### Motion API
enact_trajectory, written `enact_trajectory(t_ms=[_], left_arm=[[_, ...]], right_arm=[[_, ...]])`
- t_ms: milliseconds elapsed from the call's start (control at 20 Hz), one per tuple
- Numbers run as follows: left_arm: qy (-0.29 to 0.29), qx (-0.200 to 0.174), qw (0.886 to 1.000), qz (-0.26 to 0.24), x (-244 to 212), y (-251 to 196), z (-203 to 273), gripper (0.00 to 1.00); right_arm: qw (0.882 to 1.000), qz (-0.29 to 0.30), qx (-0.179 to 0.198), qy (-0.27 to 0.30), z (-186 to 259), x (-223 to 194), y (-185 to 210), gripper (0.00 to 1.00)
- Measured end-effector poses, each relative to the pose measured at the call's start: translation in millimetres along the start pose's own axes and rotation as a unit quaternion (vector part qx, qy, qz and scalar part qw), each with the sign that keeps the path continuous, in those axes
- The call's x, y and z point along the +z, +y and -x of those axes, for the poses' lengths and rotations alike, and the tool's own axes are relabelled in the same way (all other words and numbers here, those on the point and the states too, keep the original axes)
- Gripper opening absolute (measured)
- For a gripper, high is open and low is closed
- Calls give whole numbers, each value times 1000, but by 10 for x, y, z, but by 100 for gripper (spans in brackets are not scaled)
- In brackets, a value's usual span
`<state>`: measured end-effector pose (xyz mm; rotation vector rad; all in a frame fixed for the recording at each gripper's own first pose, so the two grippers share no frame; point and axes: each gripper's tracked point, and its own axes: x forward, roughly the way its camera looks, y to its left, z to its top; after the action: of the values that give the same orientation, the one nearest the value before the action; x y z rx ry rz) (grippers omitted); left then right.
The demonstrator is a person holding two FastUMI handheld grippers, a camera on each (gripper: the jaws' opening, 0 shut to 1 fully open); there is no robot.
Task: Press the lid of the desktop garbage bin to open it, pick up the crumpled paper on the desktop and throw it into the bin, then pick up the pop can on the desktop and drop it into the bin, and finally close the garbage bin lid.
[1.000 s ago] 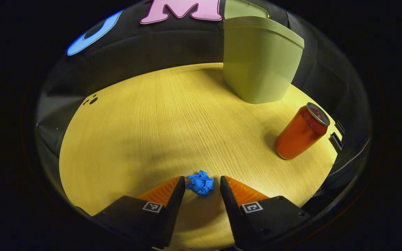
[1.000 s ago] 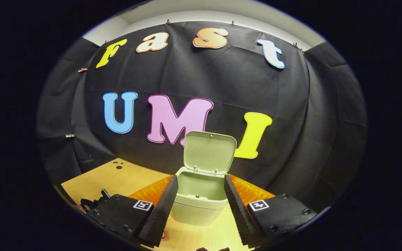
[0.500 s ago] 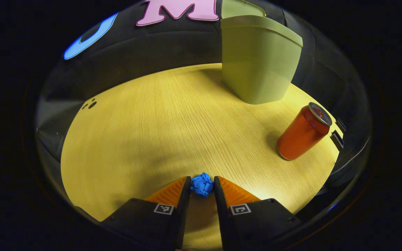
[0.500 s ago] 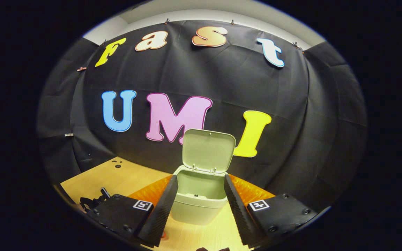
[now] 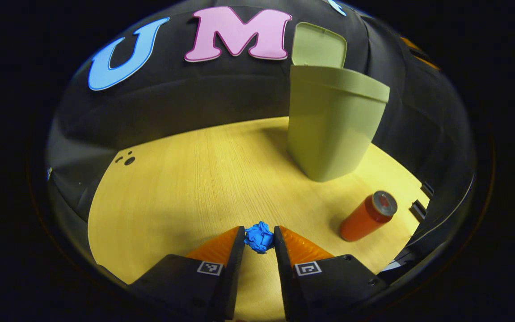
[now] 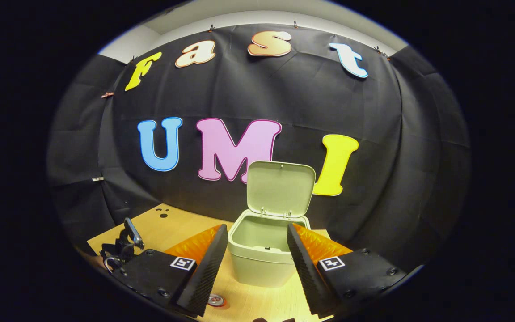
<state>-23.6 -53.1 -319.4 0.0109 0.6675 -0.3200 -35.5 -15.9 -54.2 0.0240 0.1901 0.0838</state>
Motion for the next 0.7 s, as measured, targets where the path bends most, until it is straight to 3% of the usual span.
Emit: enact_trajectory(t_ms=[300,700], left_arm=[[-80,-11,997,8,848,-40,225,44],[-180,-24,983,16,1868,-55,463,44]], right_arm=[[1000,-4,16,13,28,-167,166,85],[999,-8,31,42,98,-479,367,85]])
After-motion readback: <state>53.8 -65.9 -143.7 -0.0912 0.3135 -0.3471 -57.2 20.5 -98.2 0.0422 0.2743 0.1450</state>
